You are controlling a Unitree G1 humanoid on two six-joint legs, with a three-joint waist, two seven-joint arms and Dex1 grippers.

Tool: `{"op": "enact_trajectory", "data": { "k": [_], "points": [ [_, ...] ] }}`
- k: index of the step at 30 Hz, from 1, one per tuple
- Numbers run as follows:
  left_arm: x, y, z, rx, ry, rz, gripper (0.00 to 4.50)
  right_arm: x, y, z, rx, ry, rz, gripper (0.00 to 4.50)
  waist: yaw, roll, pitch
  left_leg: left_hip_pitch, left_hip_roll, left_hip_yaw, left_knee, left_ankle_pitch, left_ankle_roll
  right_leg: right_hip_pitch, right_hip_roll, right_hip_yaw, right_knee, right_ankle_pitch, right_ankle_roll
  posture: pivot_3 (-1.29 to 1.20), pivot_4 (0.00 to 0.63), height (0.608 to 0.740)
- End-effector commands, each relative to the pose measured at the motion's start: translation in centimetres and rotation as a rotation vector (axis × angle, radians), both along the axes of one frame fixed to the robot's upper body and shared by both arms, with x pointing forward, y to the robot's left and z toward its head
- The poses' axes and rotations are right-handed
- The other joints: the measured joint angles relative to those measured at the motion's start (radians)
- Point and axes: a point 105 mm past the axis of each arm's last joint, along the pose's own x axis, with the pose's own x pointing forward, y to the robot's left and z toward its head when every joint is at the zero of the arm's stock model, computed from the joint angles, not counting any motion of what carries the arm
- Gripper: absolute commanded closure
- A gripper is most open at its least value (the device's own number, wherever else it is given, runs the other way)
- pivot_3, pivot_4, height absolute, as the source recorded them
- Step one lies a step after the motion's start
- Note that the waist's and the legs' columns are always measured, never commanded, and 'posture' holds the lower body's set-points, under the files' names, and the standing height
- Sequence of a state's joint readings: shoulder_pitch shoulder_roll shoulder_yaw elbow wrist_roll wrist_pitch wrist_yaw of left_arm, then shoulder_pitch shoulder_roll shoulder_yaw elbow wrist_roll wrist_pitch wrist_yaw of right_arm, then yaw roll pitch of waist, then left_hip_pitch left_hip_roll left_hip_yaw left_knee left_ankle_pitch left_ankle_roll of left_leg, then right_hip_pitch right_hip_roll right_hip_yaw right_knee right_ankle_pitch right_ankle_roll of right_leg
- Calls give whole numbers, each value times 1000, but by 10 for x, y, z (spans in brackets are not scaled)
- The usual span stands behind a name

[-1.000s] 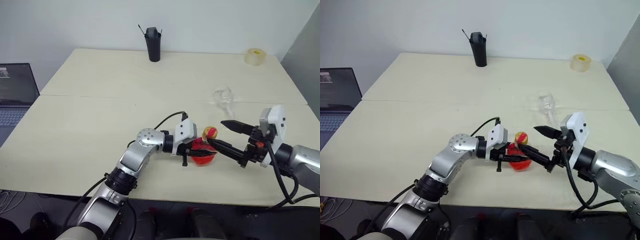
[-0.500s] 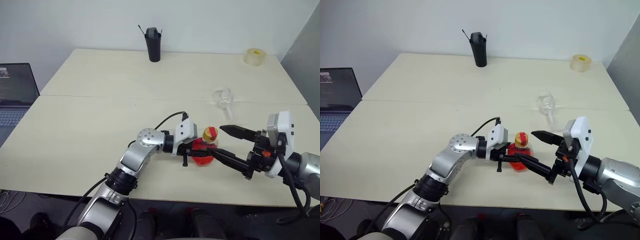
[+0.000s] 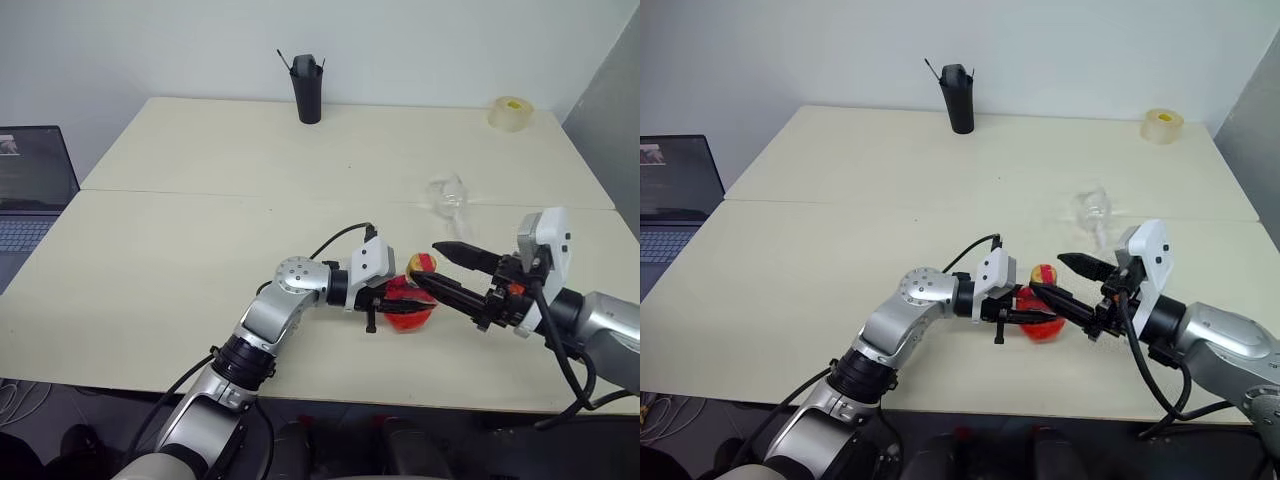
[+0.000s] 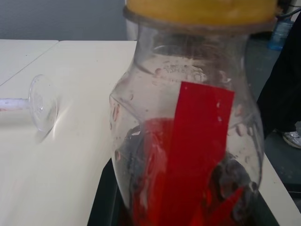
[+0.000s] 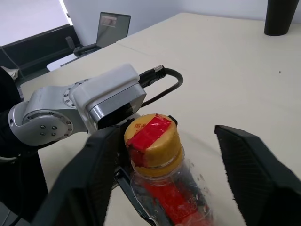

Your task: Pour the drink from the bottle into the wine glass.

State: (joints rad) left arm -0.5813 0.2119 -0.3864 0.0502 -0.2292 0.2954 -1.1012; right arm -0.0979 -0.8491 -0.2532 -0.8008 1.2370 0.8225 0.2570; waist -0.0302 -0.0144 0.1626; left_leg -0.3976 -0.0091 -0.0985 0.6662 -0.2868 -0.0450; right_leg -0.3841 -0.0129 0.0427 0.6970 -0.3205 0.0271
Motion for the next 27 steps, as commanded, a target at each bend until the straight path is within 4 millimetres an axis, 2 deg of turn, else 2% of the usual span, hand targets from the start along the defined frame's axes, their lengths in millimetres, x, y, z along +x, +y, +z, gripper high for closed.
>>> {"op": "enact_trajectory", "data": {
  "k": [1,4,8,17,20,24,27],
  "points": [
    [-4,-4,13,-40,-48,-22,3523,-1,3,8,17,-36,11,2330,0,0,0,0,0,0,0,0,0,0,0,0,0,0,0,0,150,740],
    [-4,-3,13,-40,-48,-19,3524,0,3,8,17,-39,13,3257,0,0,0,0,0,0,0,0,0,0,0,0,0,0,0,0,150,740],
    [-3,-3,13,-37,-48,-15,3524,-1,2,16,31,-65,25,3269,0,0,0,0,0,0,0,0,0,0,0,0,0,0,0,0,150,740],
    [-3,-2,12,-34,-42,-17,3524,-21,8,61,196,-198,158,3269,-1,0,0,0,0,0,0,0,0,0,0,0,0,0,0,0,150,740],
    [-3,-2,12,-34,-41,-16,3553,-22,7,61,197,-193,163,3269,0,0,0,0,0,0,0,0,0,0,0,0,0,0,0,0,150,740],
    [-3,-2,12,-32,-41,-17,3576,-23,3,45,103,-139,172,3269,1,0,0,0,0,0,0,0,0,0,0,0,0,0,0,0,150,740],
    [-3,-2,12,-30,-41,-20,3581,-19,-3,47,91,-150,149,3269,0,0,0,0,0,0,0,0,0,0,0,0,0,0,0,0,150,740]
  ]
}}
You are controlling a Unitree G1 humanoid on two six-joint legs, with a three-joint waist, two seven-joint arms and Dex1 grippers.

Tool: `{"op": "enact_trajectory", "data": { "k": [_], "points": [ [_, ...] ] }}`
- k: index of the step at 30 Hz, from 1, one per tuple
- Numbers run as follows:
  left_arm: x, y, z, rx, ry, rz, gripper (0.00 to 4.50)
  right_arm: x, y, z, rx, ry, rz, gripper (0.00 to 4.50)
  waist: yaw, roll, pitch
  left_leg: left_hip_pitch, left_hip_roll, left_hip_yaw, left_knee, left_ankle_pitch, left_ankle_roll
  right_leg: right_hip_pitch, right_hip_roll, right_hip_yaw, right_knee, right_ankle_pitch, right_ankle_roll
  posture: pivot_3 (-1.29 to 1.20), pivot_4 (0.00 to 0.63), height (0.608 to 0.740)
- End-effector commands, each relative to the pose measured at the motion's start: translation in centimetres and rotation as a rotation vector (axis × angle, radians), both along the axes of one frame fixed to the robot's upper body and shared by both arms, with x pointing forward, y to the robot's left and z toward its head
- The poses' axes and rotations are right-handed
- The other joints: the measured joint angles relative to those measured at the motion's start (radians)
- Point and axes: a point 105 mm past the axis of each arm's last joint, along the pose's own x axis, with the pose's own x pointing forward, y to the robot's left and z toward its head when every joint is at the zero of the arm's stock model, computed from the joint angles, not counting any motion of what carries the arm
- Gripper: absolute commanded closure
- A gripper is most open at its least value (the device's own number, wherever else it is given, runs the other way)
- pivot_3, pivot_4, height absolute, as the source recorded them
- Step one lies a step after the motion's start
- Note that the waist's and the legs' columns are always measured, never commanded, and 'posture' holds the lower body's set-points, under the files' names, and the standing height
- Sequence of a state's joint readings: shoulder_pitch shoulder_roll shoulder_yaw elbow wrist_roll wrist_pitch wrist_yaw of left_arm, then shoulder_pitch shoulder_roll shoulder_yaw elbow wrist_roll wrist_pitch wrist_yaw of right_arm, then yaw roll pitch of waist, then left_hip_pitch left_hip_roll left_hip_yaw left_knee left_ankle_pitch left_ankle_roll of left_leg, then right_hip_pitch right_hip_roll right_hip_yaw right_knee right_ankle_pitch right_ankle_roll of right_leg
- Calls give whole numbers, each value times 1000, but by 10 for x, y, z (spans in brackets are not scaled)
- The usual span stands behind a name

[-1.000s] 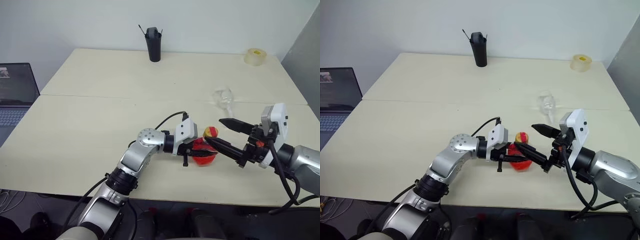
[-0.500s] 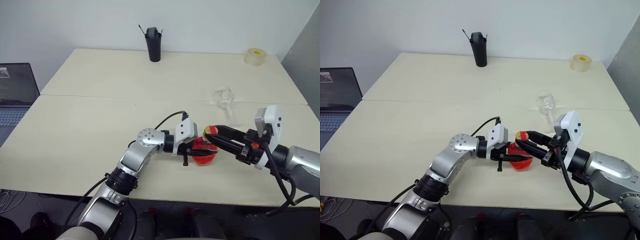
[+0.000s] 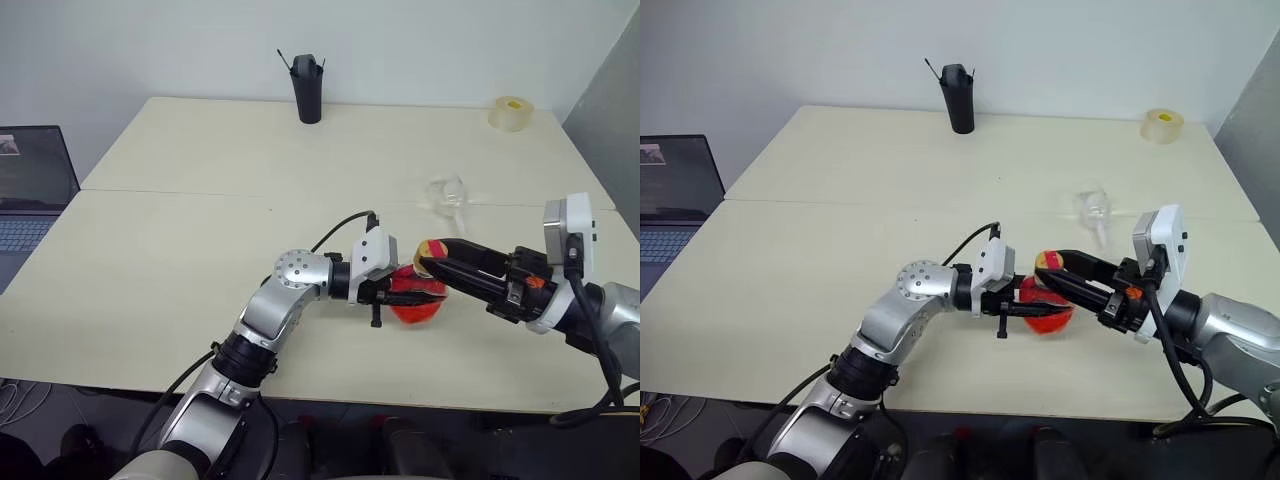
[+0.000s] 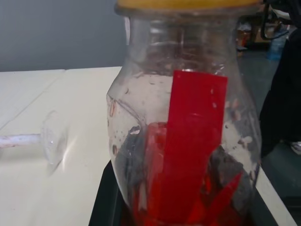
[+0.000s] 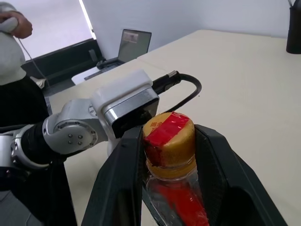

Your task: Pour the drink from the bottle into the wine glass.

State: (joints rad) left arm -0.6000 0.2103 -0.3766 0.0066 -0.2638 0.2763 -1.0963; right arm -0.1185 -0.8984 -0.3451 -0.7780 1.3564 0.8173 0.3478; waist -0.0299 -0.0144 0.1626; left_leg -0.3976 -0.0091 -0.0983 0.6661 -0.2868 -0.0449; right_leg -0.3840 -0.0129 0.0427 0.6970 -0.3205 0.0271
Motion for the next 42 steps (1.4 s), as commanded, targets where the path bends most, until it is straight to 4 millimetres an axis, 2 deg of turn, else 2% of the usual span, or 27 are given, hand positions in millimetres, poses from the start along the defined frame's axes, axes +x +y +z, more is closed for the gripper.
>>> {"op": "enact_trajectory", "data": {
  "k": [1,6,8,13,21,24,27,29,34,37,42],
  "points": [
    [1,1,-8,29,15,8,3582,-5,-3,25,47,-130,15,3269,0,0,0,0,0,0,0,0,0,0,0,0,0,0,0,0,150,740],
    [1,2,-8,33,17,14,3583,18,-16,29,73,-184,-179,3269,-1,0,0,0,0,0,0,0,0,0,0,0,0,0,0,0,150,740],
    [1,2,-8,34,19,15,3583,20,-16,29,90,-186,-206,3269,0,0,0,0,0,0,0,0,0,0,0,0,0,0,0,0,150,740],
    [-1,2,-9,40,26,6,3589,-7,-9,4,12,-86,-43,3269,4,0,0,0,0,0,0,0,0,0,0,0,-1,0,0,0,150,740],
    [-1,1,-9,47,24,-6,3595,-13,-11,6,45,-84,20,3269,-2,0,0,2,1,0,0,0,0,1,2,1,0,0,0,0,150,740],
    [-1,2,-9,48,26,-5,3595,-14,-9,-10,-6,-28,30,3269,0,0,0,1,1,0,0,0,0,1,2,0,0,0,0,0,150,740],
    [-1,2,-10,50,27,-6,3596,-14,-11,-36,-149,42,39,3269,0,0,0,2,0,1,0,0,0,2,1,1,-1,0,0,0,150,740],
    [-1,2,-10,52,26,-8,3598,-14,-13,-43,-183,58,45,3269,0,0,0,2,1,0,0,0,0,2,2,0,-1,0,0,0,150,740],
    [0,2,-10,55,26,-5,3599,-12,-18,-44,-201,50,46,3269,0,0,0,2,0,0,0,0,0,2,1,0,-1,0,0,0,150,740],
    [-1,3,-11,56,28,-4,3599,-11,-15,-39,-192,26,54,3269,0,0,0,2,1,0,0,0,0,3,1,0,-1,0,0,0,150,740],
    [0,3,-11,58,28,-3,3599,-13,-2,-48,-225,43,80,3269,-1,0,0,3,1,0,0,0,0,3,2,0,-1,0,0,0,150,740]
  ]
}}
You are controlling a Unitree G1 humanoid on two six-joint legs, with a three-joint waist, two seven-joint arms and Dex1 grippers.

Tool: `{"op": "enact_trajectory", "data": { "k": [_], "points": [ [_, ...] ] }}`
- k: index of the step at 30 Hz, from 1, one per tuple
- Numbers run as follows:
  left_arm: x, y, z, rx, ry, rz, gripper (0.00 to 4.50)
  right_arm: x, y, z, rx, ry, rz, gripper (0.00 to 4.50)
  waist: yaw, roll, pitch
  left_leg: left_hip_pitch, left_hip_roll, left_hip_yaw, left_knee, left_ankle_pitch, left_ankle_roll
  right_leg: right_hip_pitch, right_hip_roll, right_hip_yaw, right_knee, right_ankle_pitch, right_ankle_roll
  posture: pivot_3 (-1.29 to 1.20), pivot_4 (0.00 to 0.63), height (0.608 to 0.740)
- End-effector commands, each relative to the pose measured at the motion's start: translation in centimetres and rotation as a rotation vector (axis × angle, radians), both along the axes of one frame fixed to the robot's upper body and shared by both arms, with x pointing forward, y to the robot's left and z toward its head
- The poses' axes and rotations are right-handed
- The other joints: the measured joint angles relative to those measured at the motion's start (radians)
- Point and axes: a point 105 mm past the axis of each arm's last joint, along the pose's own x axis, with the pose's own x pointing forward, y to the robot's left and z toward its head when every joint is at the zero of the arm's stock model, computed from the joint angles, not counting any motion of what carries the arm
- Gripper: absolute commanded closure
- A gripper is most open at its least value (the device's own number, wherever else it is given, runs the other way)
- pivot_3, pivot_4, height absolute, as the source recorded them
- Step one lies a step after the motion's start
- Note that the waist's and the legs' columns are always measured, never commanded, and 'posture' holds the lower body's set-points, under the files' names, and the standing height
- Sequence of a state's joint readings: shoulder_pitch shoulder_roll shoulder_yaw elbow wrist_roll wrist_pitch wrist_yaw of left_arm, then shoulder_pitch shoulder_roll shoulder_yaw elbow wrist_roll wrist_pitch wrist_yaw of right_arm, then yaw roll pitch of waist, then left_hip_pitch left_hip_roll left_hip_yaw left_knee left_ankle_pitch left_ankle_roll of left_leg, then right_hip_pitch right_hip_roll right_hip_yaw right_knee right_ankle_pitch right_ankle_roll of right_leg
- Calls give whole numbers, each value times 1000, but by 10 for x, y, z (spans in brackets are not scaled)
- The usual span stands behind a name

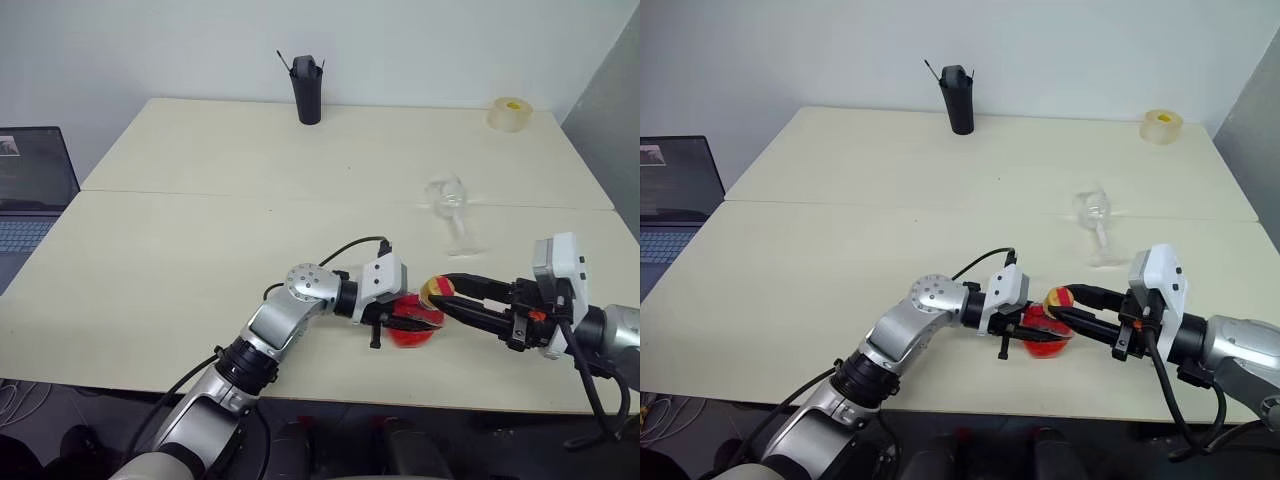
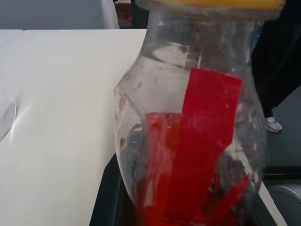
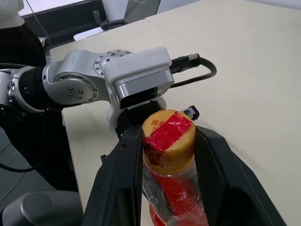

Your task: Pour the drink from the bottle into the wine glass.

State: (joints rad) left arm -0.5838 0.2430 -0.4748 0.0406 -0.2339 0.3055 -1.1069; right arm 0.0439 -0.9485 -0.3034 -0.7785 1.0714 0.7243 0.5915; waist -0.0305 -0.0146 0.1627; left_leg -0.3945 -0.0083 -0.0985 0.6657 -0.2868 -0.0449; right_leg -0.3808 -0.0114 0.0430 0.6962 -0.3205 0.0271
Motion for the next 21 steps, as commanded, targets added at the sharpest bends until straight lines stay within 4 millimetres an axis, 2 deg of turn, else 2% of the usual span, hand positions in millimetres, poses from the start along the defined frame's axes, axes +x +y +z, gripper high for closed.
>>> {"op": "enact_trajectory", "data": {
  "k": [1,4,13,14,21],
  "points": [
    [8,6,22,-74,-39,32,3600,-5,11,-13,-50,38,30,3269,0,0,0,0,0,0,0,0,0,0,0,0,0,0,0,0,150,740],
    [9,6,22,-73,-42,35,3600,-3,13,-14,-41,35,29,3269,1,0,0,0,0,0,0,0,0,0,0,0,0,0,0,0,150,740],
    [8,6,23,-76,-44,38,3603,-2,16,-11,-28,16,31,148,0,0,0,1,0,-1,0,0,0,1,0,-1,-1,0,0,0,150,740],
    [8,6,23,-77,-43,38,3608,-2,16,-10,-25,14,31,0,0,0,0,1,0,-1,0,0,0,1,0,-1,-1,0,0,0,150,740],
    [6,6,22,-81,-42,35,3615,7,3,10,25,-44,-46,0,1,0,0,1,0,-1,0,0,0,1,0,-1,-1,0,0,0,150,740]
  ]
}}
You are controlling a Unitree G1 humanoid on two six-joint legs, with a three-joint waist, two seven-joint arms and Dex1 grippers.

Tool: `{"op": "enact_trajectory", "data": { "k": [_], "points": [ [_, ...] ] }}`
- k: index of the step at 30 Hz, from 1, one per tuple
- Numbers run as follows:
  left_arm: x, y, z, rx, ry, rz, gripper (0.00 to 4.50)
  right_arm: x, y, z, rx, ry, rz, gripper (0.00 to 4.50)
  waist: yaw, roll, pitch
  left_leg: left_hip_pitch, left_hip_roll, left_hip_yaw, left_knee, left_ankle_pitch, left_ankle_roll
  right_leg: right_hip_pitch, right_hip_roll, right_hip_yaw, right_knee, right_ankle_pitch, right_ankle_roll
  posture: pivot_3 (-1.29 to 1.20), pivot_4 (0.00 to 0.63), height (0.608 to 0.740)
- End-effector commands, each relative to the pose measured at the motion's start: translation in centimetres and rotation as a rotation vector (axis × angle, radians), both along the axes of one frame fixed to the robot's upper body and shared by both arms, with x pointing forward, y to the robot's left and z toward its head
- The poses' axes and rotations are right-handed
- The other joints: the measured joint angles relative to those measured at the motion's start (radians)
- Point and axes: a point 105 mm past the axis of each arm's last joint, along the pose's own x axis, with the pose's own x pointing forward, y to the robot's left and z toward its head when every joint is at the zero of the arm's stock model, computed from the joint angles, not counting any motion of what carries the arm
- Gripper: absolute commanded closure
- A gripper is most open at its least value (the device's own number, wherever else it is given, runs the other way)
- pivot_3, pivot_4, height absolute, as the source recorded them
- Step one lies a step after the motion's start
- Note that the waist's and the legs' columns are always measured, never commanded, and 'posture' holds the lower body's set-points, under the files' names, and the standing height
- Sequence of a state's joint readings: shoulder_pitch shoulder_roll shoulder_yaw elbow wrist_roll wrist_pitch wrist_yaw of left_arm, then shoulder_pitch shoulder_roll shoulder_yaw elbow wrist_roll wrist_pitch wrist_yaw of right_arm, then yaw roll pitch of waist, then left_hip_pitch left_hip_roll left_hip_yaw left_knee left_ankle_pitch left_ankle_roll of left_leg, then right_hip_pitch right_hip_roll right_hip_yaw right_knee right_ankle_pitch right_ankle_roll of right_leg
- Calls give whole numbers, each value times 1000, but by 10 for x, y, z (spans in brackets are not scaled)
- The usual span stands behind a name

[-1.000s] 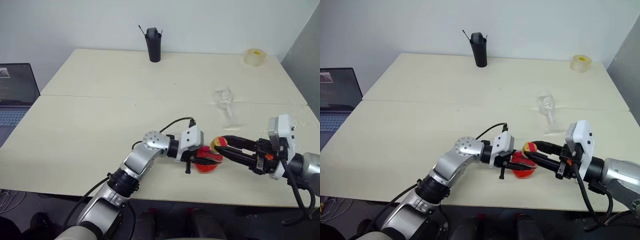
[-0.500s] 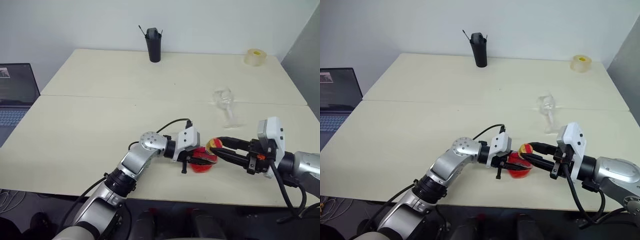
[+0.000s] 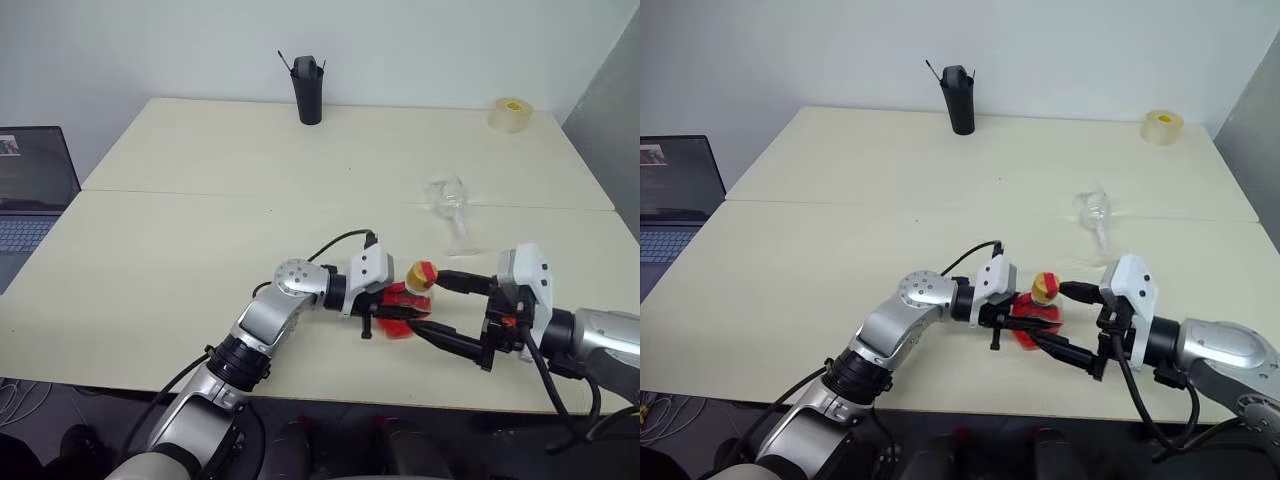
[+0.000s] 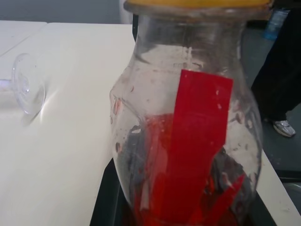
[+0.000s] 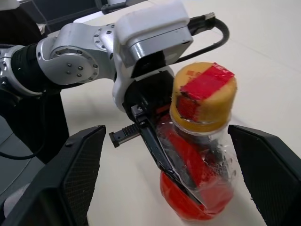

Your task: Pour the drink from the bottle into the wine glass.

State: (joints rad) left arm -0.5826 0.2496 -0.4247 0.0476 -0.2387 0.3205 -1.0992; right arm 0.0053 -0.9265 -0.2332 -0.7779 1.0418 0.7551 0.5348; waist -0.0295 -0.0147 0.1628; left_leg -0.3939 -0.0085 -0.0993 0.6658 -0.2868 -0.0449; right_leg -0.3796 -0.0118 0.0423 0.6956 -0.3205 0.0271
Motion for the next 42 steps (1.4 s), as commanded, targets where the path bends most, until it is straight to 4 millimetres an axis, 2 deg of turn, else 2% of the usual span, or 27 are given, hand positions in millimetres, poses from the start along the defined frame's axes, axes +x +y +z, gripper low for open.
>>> {"op": "enact_trajectory", "data": {
  "k": [1,4,9,17,31,42],
  "points": [
    [-4,-3,18,-63,-54,-21,3615,1,-3,22,55,-77,-20,0,0,0,0,0,0,0,0,0,0,0,0,0,0,0,0,0,150,740],
    [-4,-3,18,-63,-55,-22,3615,0,-1,30,81,-95,-13,0,0,0,0,0,0,0,0,0,0,0,0,0,0,0,0,0,150,740],
    [-3,-4,19,-66,-63,-19,3615,9,1,37,112,-127,-50,0,-1,0,0,0,0,0,0,0,0,0,0,0,0,0,0,0,150,740],
    [-1,-6,22,-83,-80,-15,3615,20,15,32,130,-125,-73,0,0,0,0,0,0,0,0,0,0,0,0,0,0,0,0,0,150,740],
    [-1,-7,24,-105,-88,-6,3616,33,5,25,108,-116,-123,0,-1,0,0,0,0,0,0,0,0,0,-1,0,0,0,0,0,150,740],
    [0,-6,23,-101,-81,-1,3618,22,-5,27,104,-105,-112,0,-1,0,0,0,0,0,0,0,0,0,-1,0,0,0,0,0,150,740]
  ]
}}
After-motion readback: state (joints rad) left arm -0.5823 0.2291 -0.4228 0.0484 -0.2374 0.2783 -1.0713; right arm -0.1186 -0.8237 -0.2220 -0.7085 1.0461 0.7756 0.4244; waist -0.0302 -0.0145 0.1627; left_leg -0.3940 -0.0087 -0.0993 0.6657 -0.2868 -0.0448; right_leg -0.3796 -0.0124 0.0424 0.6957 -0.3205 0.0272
